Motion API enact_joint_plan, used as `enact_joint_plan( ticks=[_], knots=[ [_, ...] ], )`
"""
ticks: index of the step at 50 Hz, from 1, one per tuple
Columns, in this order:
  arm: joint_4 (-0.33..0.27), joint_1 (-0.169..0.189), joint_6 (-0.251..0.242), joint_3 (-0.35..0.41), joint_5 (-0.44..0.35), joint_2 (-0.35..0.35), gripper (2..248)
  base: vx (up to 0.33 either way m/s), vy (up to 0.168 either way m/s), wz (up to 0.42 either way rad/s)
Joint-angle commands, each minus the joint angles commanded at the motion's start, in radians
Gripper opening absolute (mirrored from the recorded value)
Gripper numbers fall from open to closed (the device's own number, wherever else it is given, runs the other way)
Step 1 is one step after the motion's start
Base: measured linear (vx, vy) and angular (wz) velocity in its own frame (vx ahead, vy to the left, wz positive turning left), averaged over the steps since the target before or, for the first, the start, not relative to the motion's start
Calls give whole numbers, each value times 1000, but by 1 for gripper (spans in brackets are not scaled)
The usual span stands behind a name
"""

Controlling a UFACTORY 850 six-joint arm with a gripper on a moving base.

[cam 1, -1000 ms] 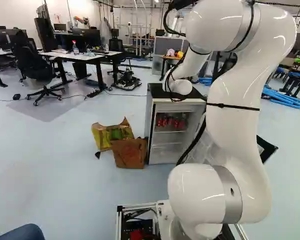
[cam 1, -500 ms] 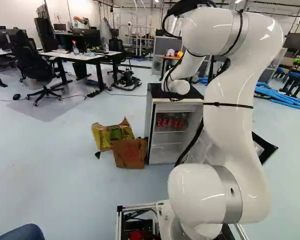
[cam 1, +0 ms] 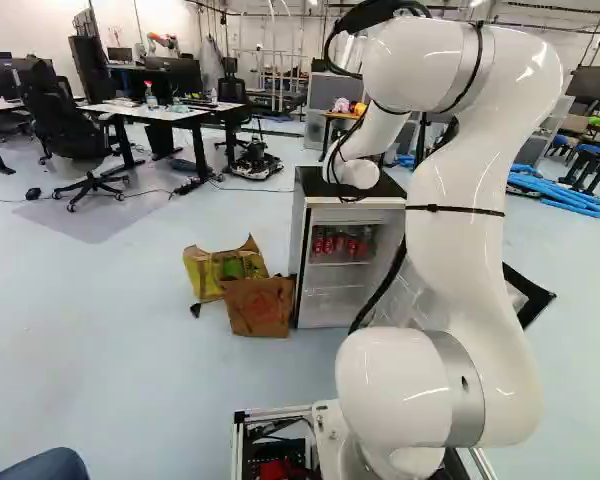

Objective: Grab a drink from the fridge

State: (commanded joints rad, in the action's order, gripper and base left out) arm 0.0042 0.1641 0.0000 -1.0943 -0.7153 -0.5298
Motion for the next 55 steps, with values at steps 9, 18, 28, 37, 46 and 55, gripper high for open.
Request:
enact_joint_plan(
  ticks=[9, 18, 28, 37, 46, 55],
  knots=[
    [0, 0, 0, 0, 0, 0, 93, 0, 0, 0],
    [0, 0, 0, 0, 3, 0, 93, 0, 0, 0],
    [0, 0, 0, 0, 9, 0, 93, 0, 0, 0],
    [0, 0, 0, 0, 13, 0, 93, 0, 0, 0],
    [0, 0, 0, 0, 13, 0, 93, 0, 0, 0],
    [0, 0, 0, 0, 13, 0, 93, 0, 0, 0]
  ],
)
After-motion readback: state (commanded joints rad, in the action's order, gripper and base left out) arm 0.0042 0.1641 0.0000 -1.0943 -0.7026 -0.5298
